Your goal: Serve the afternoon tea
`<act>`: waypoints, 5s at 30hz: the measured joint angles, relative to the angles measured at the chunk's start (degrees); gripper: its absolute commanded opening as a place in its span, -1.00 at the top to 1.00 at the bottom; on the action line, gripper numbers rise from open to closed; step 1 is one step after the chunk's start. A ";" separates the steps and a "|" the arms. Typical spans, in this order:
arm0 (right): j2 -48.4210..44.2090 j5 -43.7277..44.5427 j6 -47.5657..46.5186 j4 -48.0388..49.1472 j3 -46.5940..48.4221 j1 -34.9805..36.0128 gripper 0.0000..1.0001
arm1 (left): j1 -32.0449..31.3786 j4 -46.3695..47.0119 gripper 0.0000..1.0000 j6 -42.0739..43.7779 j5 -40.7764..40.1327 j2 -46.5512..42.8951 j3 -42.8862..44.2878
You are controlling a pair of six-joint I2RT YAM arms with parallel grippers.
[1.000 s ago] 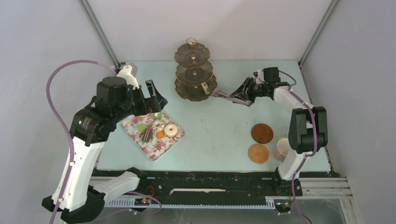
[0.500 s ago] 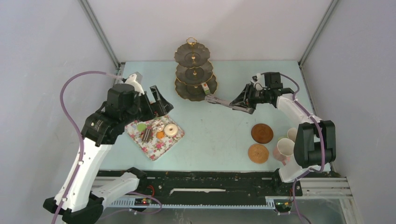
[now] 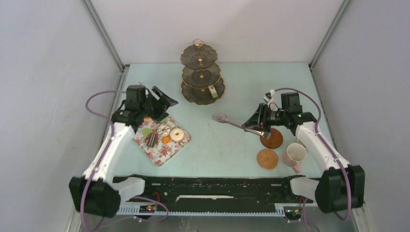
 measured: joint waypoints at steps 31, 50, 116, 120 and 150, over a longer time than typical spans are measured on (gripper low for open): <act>-10.45 -1.84 -4.57 -12.39 -4.15 -17.09 0.34 | 4.83 17.33 0.00 -3.08 2.10 57.96 30.49; -11.87 -0.48 -4.46 -13.22 -4.09 -18.47 0.36 | 4.72 21.84 0.46 -6.88 2.38 61.57 30.38; 18.51 3.04 18.32 24.41 4.42 25.35 0.23 | -2.08 -15.50 -0.56 11.19 -8.59 -19.02 4.31; 25.20 3.89 20.68 28.35 11.50 28.79 0.18 | -2.08 -22.84 -0.57 14.19 -10.78 -19.93 11.10; 52.59 39.65 -21.16 -10.32 64.15 41.68 0.10 | -4.72 -35.82 -0.63 25.81 -7.26 -12.41 29.88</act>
